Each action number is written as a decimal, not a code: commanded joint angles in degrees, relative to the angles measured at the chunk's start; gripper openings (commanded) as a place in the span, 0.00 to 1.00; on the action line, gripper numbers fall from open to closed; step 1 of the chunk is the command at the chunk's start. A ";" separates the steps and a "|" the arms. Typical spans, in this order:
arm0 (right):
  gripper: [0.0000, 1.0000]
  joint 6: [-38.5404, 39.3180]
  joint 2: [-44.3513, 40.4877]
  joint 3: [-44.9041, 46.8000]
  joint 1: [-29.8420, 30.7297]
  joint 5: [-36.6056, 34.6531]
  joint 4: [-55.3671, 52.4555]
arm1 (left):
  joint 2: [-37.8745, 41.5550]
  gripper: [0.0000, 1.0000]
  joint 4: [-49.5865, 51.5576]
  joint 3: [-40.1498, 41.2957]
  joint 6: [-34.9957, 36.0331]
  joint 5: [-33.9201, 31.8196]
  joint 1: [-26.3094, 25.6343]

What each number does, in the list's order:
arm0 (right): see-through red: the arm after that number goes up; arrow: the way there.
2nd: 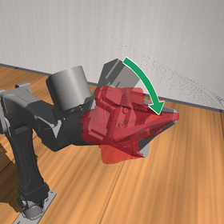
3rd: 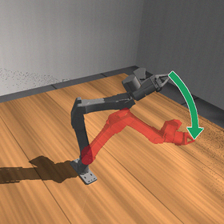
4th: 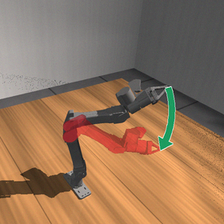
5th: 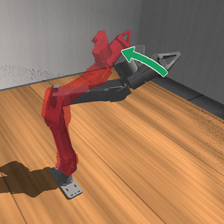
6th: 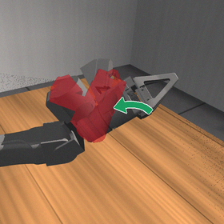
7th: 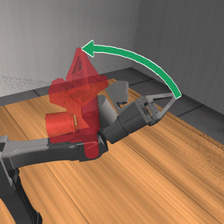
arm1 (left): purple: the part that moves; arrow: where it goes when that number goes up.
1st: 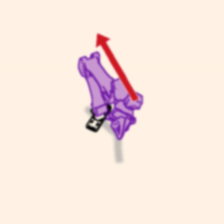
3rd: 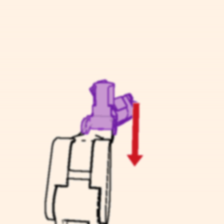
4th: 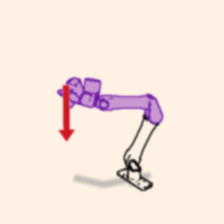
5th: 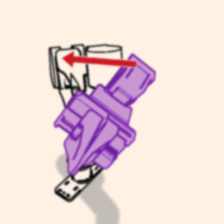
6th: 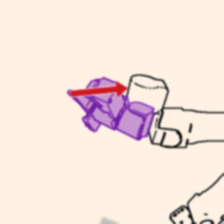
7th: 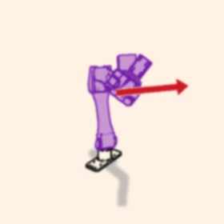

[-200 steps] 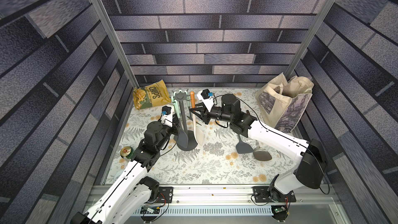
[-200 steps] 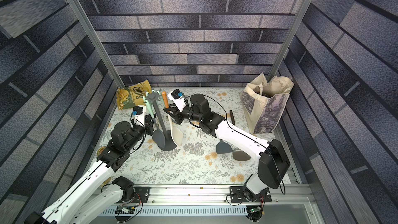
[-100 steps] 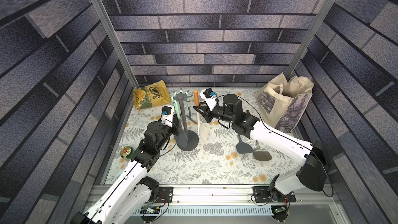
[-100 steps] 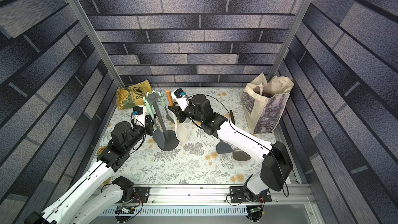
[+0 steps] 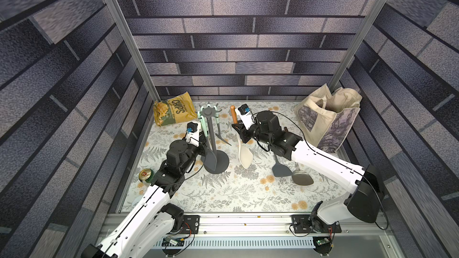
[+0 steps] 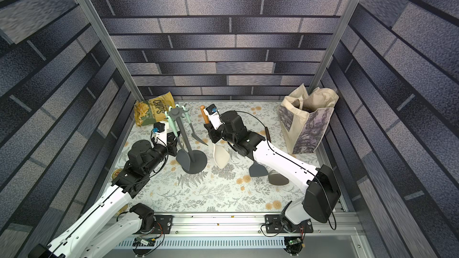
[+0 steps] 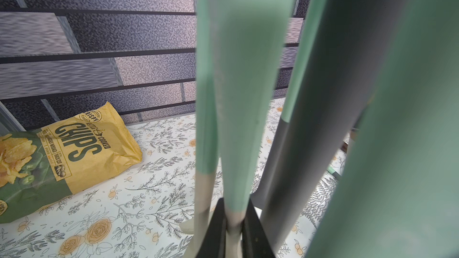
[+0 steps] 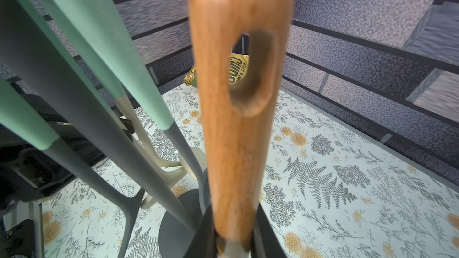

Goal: Take the spatula off the kitchen utensil rack
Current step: Take off the spatula from the rack, then place the spatula at the center of the board.

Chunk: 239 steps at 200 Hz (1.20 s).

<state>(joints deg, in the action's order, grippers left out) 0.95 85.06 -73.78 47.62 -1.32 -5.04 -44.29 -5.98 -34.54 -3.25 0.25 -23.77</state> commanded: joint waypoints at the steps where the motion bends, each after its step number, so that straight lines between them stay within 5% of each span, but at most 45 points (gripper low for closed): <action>1: 0.00 -0.49 0.68 -4.52 0.01 -5.21 -4.24 | 0.30 0.14 0.79 0.20 0.39 0.98 0.37; 69: 0.00 -5.92 6.38 -14.82 -1.60 -12.92 -16.98 | 0.59 0.14 1.34 0.22 0.44 0.79 0.39; 161: 0.00 -15.65 13.93 -22.79 -10.46 -2.19 -26.03 | 0.42 0.14 1.46 0.53 0.29 0.72 0.32; 239: 0.00 -17.10 19.91 -22.98 -13.47 -1.34 -25.70 | 0.38 0.14 1.38 0.79 0.38 0.53 0.32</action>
<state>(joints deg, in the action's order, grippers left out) -14.68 103.48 -96.29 34.89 -3.27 -31.46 -44.29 -5.96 -34.54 -3.25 0.25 -23.77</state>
